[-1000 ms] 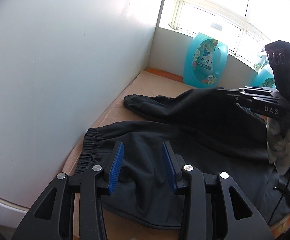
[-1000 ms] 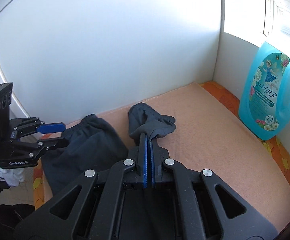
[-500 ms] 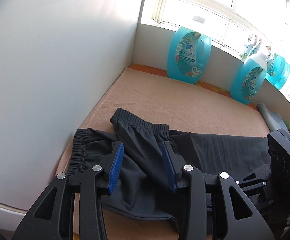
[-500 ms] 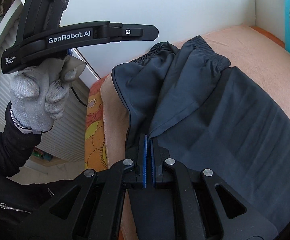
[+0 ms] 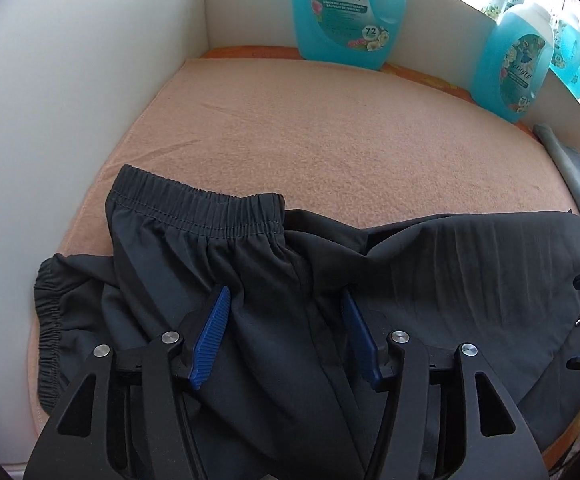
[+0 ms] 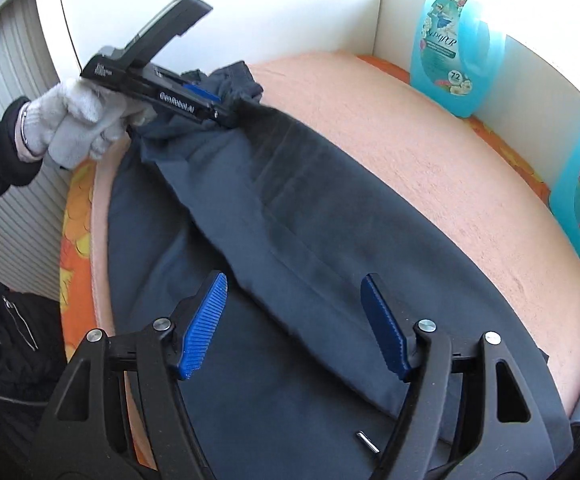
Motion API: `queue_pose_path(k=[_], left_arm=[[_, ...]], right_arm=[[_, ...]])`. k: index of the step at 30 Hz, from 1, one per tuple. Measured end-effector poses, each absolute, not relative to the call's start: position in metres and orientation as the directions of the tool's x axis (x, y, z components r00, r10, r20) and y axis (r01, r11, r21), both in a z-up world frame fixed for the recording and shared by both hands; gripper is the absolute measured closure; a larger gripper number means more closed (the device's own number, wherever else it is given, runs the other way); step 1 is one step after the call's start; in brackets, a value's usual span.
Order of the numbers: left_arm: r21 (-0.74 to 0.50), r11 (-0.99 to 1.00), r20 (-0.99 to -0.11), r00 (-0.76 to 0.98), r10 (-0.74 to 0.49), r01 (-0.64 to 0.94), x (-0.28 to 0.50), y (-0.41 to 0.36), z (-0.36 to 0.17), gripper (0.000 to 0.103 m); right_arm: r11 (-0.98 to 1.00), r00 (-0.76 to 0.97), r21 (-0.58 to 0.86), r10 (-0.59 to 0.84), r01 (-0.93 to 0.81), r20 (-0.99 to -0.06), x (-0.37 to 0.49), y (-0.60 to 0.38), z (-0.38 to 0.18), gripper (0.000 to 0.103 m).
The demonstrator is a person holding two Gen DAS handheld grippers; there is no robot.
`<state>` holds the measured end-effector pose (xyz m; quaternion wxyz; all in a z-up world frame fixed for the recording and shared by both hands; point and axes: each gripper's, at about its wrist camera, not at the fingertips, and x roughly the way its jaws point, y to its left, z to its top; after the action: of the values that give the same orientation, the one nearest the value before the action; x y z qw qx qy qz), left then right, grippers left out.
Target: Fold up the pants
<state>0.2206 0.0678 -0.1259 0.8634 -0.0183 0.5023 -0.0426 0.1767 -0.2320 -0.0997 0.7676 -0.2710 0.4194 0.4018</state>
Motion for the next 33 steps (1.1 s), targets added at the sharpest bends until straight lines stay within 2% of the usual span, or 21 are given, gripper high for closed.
queue_pose_path(k=[3,5,7,8,9,10,12,13,14,16,26,30,33], left_arm=[[-0.08,0.996,-0.856,0.508,-0.091,0.044,0.216,0.072,-0.124,0.058],[-0.082,0.996,-0.85,0.518,-0.089,0.037,0.212,0.078,-0.123,0.079],[-0.089,0.996,-0.845,0.529,-0.081,0.011,0.21,0.088,-0.122,0.093],[-0.11,0.994,-0.84,0.534,-0.091,-0.004,0.208,0.095,-0.122,0.095],[-0.14,0.99,-0.836,0.538,-0.107,-0.022,0.206,0.103,-0.122,0.096],[-0.164,0.986,-0.832,0.542,-0.12,-0.035,0.204,0.109,-0.122,0.097],[-0.177,0.982,-0.821,0.559,-0.115,-0.059,0.2,0.116,-0.119,0.098],[-0.183,0.981,-0.815,0.569,-0.113,-0.067,0.197,0.119,-0.117,0.098],[-0.191,0.979,-0.81,0.575,-0.118,-0.069,0.195,0.121,-0.115,0.098],[-0.196,0.978,-0.798,0.592,-0.113,-0.078,0.188,0.124,-0.111,0.099],[-0.272,0.95,-0.704,0.704,-0.089,-0.152,0.151,0.15,-0.082,0.1],[-0.316,0.927,-0.691,0.719,-0.079,-0.203,0.127,0.169,-0.09,0.1],[-0.326,0.912,-0.707,0.704,-0.06,-0.25,0.114,0.18,-0.103,0.1]], right_arm=[[0.511,0.354,-0.151,0.328,-0.846,-0.876,0.179,-0.234,-0.117,0.03],[0.506,0.351,-0.152,0.325,-0.849,-0.878,0.182,-0.231,-0.127,0.03],[0.508,0.346,-0.139,0.34,-0.85,-0.875,0.185,-0.233,-0.127,0.031],[0.511,0.345,-0.133,0.345,-0.849,-0.873,0.186,-0.233,-0.127,0.031],[0.515,0.342,-0.126,0.35,-0.848,-0.872,0.187,-0.232,-0.127,0.034],[0.517,0.329,-0.108,0.358,-0.849,-0.874,0.188,-0.232,-0.126,0.042],[0.516,0.31,-0.086,0.367,-0.852,-0.877,0.189,-0.231,-0.126,0.064],[0.516,0.313,-0.088,0.366,-0.852,-0.877,0.189,-0.23,-0.125,0.079],[0.518,0.317,-0.09,0.367,-0.85,-0.874,0.188,-0.23,-0.124,0.087],[0.527,0.336,-0.104,0.366,-0.843,-0.868,0.187,-0.228,-0.12,0.095],[0.564,0.452,-0.154,0.439,-0.811,-0.777,0.149,-0.239,-0.052,0.098],[0.512,0.384,-0.107,0.473,-0.852,-0.793,0.115,-0.236,-0.045,0.098],[0.462,0.302,-0.078,0.434,-0.883,-0.849,0.096,-0.224,-0.066,0.098]])
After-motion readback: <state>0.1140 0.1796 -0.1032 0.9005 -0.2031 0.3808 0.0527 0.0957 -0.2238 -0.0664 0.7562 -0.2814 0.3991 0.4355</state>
